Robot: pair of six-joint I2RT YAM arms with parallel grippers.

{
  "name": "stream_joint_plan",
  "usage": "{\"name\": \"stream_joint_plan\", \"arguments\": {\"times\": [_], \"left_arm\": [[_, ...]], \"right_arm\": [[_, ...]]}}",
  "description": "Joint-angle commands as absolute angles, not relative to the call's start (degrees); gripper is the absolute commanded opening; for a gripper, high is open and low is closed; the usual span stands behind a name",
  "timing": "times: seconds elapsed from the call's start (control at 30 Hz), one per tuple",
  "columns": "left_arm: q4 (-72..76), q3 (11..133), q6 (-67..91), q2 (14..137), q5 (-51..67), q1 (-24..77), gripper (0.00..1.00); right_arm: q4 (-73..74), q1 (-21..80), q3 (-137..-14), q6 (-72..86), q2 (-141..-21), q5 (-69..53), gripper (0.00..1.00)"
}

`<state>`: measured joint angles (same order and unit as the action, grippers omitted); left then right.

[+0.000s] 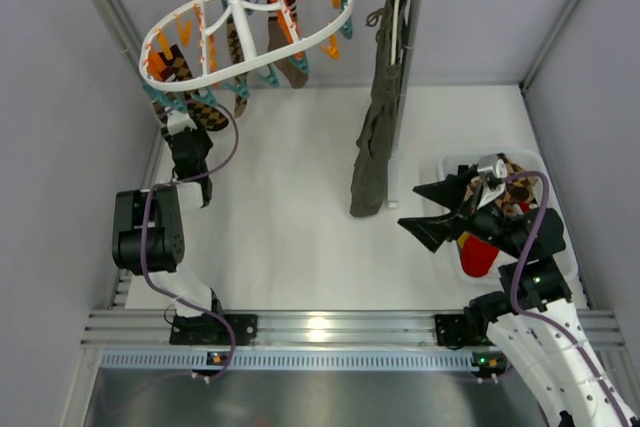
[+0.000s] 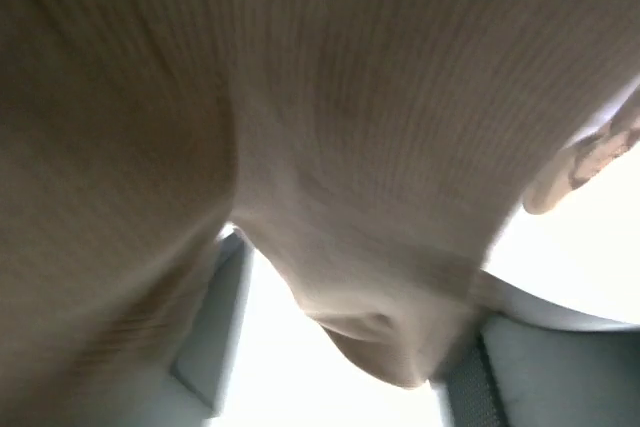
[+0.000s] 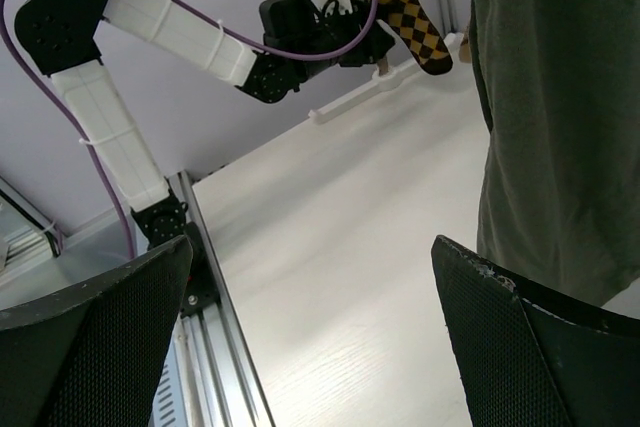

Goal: Remove the socks clipped to the hanger

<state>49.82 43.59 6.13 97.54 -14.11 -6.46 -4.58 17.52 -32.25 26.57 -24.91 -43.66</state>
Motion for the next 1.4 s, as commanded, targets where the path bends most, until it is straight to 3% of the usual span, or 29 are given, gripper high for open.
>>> {"name": "stream_joint_plan", "arguments": {"times": [0.0,0.03,0.07,0.13,0.3,0.33,0.57,0.83,1.37], "left_arm": [[54.3,46.1,5.4,97.6,-15.1,-6.9,0.40],[54.3,46.1,5.9,97.3,-15.1,-6.9,0.40],[54.3,45.7,6.7,96.9,-15.3,-6.9,0.19],[54.3,44.9,8.8,95.3,-17.1,-6.6,0.00],[54.3,41.0,13.3,90.7,-23.8,-3.4,0.00],[54.2,39.4,13.4,89.8,-30.4,-2.2,0.00],[54.3,31.9,11.7,82.2,-55.7,16.1,0.00],[54.2,22.8,10.7,71.4,-69.0,31.1,0.00],[54.2,27.4,4.2,76.7,-94.5,53.8,0.00]], "right_arm": [[-5.3,18.5,-34.1,25.3,-25.1,-43.5,0.99],[-5.2,18.5,-34.1,25.2,-25.2,-43.5,0.99],[-5.2,18.5,-34.1,25.3,-25.1,-43.3,0.99],[-5.2,18.6,-34.1,25.5,-25.0,-43.2,0.99],[-5.1,18.6,-34.9,26.0,-24.9,-42.5,0.99],[-5.1,18.6,-35.1,26.2,-24.8,-42.5,1.00],[-2.2,18.7,-38.3,25.8,-24.3,-41.9,1.00],[4.3,18.7,-42.7,24.3,-23.5,-39.4,0.99],[11.2,18.7,-51.3,22.8,-25.2,-38.2,0.99]]}}
